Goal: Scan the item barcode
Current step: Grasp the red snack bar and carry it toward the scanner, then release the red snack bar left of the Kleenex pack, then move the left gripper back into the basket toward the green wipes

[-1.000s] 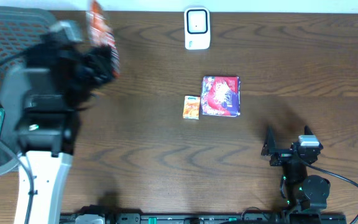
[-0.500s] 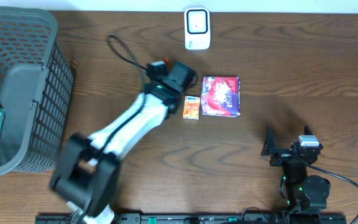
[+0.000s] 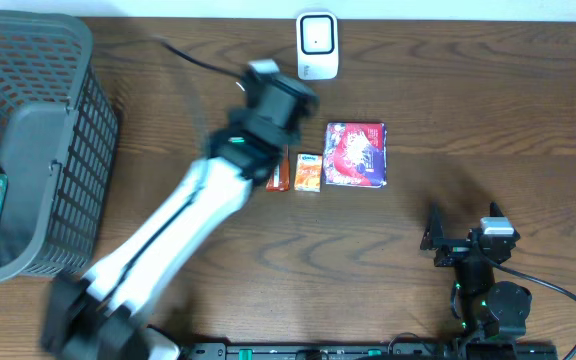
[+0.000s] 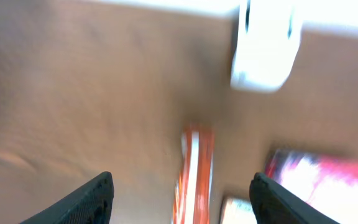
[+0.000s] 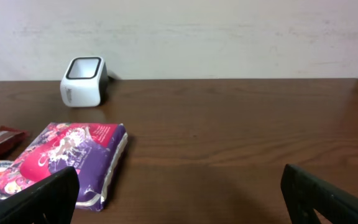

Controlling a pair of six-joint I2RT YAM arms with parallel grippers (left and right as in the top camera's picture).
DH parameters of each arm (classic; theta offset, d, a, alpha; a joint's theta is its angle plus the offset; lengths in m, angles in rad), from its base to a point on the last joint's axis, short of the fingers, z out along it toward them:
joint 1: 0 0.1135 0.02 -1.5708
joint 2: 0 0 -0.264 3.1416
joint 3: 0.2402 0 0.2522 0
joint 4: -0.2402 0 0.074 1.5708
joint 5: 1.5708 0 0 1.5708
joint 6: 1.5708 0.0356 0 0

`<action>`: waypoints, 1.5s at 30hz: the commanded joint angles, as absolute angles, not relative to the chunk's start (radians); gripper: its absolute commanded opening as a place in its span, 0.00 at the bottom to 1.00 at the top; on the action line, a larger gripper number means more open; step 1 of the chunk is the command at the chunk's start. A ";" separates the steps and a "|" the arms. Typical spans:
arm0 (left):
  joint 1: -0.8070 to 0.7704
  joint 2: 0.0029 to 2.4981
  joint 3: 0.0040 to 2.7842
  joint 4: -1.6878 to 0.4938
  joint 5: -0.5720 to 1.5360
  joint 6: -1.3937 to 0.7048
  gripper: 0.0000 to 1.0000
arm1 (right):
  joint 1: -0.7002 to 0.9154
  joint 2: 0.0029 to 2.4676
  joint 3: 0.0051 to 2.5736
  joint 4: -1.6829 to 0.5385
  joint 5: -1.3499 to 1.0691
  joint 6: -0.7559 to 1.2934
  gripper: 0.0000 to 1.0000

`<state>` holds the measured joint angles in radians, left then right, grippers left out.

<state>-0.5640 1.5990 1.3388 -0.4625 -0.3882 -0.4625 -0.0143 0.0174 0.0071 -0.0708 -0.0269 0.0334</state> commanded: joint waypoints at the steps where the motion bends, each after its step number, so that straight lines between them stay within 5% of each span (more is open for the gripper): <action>1: -0.439 1.388 1.379 -0.443 -0.564 -0.389 0.71 | -0.019 0.014 0.006 -0.075 -0.028 0.040 0.99; 8: 0.050 1.264 1.378 -0.463 -0.589 -0.389 0.72 | -0.019 0.014 0.006 -0.075 -0.028 0.040 0.99; 15: 0.442 1.400 1.378 -0.538 -0.588 -0.390 0.96 | -0.019 0.014 0.006 -0.075 -0.028 0.040 0.99; 32: 0.583 1.811 1.350 -0.514 -0.586 -0.082 0.97 | -0.019 0.014 0.006 -0.075 -0.028 0.040 0.99; 38: 0.662 1.870 1.350 -0.469 -0.249 0.078 0.97 | -0.019 0.014 0.006 -0.075 -0.028 0.040 0.99; 45: 0.674 1.938 1.350 -0.416 -0.246 0.188 0.96 | -0.019 0.014 0.006 -0.075 -0.028 0.040 0.99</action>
<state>0.6727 1.8896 1.3579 -0.4152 -0.2825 0.1139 -0.0143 0.0174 0.0071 -0.0708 -0.0269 0.0334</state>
